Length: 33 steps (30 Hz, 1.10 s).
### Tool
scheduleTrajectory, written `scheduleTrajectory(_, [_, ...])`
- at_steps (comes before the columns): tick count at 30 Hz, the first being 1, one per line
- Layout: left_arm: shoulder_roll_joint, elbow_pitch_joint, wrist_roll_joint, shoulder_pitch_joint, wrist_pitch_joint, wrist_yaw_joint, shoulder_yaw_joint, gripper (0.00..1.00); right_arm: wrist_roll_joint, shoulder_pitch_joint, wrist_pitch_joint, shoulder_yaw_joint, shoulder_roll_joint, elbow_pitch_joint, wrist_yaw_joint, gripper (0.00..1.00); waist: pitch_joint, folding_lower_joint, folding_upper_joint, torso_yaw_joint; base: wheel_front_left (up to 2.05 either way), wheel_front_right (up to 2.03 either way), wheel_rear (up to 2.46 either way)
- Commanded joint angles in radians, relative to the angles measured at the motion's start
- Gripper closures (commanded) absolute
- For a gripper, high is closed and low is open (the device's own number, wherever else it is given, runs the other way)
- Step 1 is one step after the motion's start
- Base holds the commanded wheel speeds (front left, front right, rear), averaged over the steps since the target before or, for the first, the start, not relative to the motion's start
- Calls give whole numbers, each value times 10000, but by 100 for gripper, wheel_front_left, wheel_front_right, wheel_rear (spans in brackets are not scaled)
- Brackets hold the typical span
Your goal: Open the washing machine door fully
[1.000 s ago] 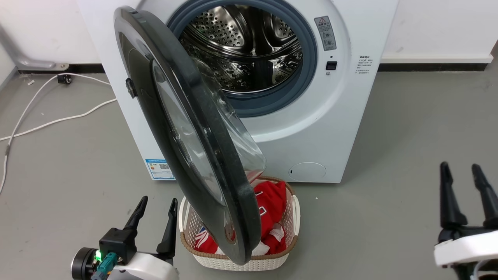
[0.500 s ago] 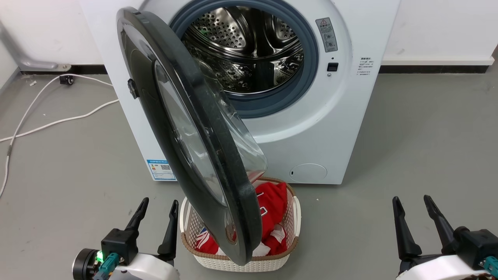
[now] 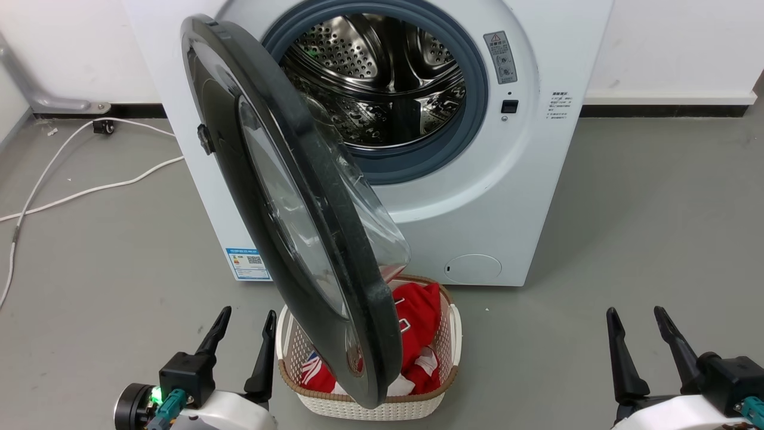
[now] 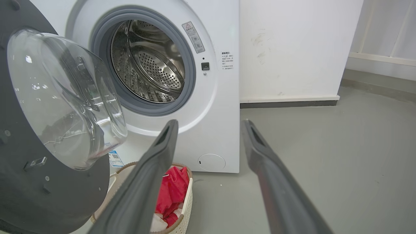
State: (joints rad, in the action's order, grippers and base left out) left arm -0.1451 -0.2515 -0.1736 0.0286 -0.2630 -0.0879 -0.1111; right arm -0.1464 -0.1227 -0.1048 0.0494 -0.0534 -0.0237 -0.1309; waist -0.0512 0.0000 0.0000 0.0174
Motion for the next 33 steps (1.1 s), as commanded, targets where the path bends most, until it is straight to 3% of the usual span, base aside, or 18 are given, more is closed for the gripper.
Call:
scheduleTrajectory(1, [-28, -21, -54, 121, -24, 10, -2, 0, 55, 56, 10, -10, 36, -12, 2, 0, 7, 0, 0, -1, 0, 0, 0])
scheduleTrajectory(5, [-32, -113, -88, 138, -11, 67, -25, 0, 172, 72, 35, -25, 39, -63, 2, 0, 19, 0, 0, -9, 0, 0, 0])
scheduleTrajectory(6, [-34, -135, -86, 152, 6, 74, -29, 29, 206, 77, 47, -31, 40, -70, 2, 0, 22, 0, 0, -13, 0, 0, 0])
scheduleTrajectory(7, [-42, -150, -101, 169, 12, 79, -36, 69, 261, 82, 57, -40, 40, -76, 2, 0, 27, 0, 0, -17, 0, 0, 0])
scheduleTrajectory(8, [-50, -163, -117, 183, 1, 83, -42, 93, 285, 93, 57, -52, 41, -86, 2, 0, 34, 0, 0, -20, 0, 0, 0])
scheduleTrajectory(9, [-58, -173, -139, 184, 1, 80, -40, 100, 322, 99, 49, -61, 42, -98, 2, 0, 34, 0, 0, -23, 0, 0, 0])
scheduleTrajectory(19, [-204, 722, -296, 686, 147, 344, 220, 100, 465, 117, 97, -81, 44, -142, 2, 0, 31, 0, 0, -7, 0, 0, 0])
scheduleTrajectory(33, [-198, 4295, -220, 2198, 465, 830, 356, 100, 388, 70, 120, 51, 44, -136, 2, 0, -82, 0, 0, 35, 0, 0, 0])
